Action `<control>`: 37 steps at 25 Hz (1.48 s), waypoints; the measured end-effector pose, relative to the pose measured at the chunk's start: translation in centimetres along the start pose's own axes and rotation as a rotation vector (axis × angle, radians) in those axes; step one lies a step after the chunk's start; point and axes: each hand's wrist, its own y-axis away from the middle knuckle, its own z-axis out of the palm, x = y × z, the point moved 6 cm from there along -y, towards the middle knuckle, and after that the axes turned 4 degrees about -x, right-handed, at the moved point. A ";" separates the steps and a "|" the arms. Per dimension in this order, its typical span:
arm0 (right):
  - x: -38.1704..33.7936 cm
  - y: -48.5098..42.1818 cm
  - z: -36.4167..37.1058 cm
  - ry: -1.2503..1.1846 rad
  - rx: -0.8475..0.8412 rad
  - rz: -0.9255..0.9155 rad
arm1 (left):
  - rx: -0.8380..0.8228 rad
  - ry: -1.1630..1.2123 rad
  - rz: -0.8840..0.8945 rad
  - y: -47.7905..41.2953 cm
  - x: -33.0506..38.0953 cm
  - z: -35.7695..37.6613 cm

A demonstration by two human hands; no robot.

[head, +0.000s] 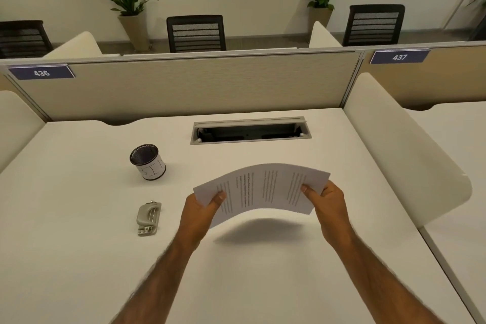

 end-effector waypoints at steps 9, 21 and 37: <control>2.0 0.4 -1.7 0.085 0.184 0.083 | 0.060 0.090 -0.071 0.6 -1.1 0.4; 1.6 2.4 4.9 -0.590 -0.070 0.283 | 0.041 0.579 -0.073 2.5 0.6 4.9; -1.5 1.8 4.5 0.011 -0.326 0.209 | -0.201 0.214 -0.231 0.5 0.7 2.8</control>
